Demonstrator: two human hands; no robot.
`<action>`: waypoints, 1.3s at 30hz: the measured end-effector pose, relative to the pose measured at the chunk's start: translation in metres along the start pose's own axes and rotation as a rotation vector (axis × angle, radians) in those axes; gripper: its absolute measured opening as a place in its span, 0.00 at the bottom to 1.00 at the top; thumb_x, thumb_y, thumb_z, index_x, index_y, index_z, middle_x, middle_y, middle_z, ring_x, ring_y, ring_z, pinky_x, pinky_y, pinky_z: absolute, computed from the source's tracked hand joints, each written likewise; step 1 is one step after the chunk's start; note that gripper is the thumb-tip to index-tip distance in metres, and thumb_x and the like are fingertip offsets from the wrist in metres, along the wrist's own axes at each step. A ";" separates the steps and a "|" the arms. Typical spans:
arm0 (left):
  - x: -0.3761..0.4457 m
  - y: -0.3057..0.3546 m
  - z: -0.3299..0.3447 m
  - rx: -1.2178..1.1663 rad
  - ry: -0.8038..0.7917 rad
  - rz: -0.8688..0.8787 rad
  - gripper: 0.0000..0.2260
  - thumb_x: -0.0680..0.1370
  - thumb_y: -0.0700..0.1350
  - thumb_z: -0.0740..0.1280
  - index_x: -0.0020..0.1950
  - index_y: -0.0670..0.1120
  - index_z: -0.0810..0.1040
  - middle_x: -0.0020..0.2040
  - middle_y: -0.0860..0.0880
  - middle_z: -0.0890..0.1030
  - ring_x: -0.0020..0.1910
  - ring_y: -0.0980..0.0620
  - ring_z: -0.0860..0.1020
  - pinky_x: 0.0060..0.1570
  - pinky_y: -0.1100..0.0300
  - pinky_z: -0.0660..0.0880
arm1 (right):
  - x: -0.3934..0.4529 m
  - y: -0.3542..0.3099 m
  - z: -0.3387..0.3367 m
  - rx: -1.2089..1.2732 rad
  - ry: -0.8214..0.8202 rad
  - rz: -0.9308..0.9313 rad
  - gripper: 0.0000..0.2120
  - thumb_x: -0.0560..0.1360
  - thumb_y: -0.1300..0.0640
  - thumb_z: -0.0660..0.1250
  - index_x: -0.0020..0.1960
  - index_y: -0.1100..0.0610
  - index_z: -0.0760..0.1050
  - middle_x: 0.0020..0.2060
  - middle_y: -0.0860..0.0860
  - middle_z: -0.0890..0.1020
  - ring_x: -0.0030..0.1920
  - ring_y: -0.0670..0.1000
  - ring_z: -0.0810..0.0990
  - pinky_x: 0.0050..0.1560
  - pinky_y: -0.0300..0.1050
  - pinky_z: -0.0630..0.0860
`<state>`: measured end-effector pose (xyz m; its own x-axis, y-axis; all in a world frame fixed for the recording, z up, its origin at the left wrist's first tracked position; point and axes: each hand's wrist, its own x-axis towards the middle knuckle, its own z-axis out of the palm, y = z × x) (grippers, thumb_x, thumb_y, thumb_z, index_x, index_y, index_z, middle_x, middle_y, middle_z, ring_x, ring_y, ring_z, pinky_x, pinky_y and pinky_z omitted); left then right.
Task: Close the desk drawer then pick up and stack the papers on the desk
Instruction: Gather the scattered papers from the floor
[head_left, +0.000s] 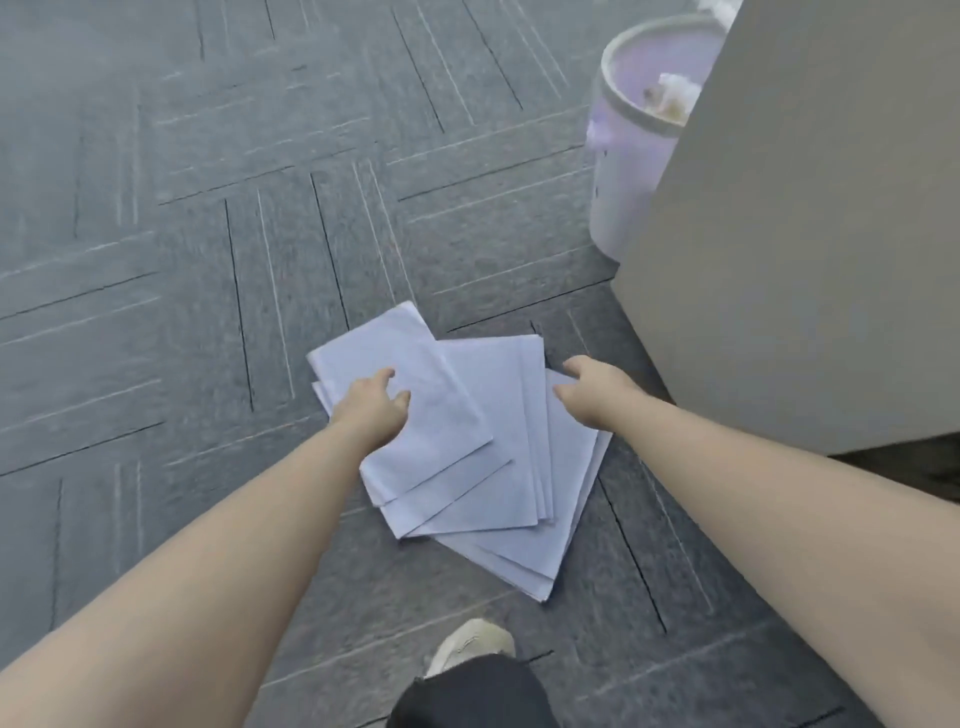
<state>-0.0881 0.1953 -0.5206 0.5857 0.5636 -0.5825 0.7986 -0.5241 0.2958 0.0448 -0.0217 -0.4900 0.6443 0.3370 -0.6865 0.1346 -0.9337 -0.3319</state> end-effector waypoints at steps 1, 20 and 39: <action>0.007 -0.010 0.010 -0.029 -0.008 -0.036 0.26 0.79 0.51 0.58 0.75 0.47 0.58 0.75 0.42 0.65 0.71 0.40 0.66 0.69 0.47 0.65 | 0.011 0.006 0.015 0.021 -0.017 0.042 0.27 0.78 0.49 0.56 0.75 0.54 0.59 0.73 0.55 0.67 0.70 0.60 0.68 0.67 0.53 0.68; 0.072 -0.080 0.107 -0.253 0.064 -0.594 0.40 0.72 0.51 0.71 0.74 0.37 0.52 0.72 0.34 0.62 0.70 0.35 0.66 0.64 0.46 0.68 | 0.098 0.079 0.114 0.497 0.069 0.608 0.37 0.70 0.50 0.71 0.71 0.66 0.61 0.69 0.63 0.69 0.67 0.64 0.71 0.64 0.58 0.72; 0.069 -0.067 0.122 -0.100 0.007 -0.237 0.34 0.69 0.49 0.72 0.72 0.50 0.62 0.67 0.42 0.71 0.65 0.40 0.71 0.60 0.48 0.71 | 0.130 0.075 0.119 0.869 0.092 0.367 0.23 0.72 0.51 0.66 0.63 0.59 0.68 0.62 0.56 0.76 0.60 0.60 0.77 0.63 0.59 0.72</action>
<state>-0.1180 0.1916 -0.6729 0.3815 0.6678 -0.6392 0.9231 -0.3112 0.2259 0.0489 -0.0333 -0.6811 0.5970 -0.0054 -0.8022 -0.6722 -0.5491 -0.4966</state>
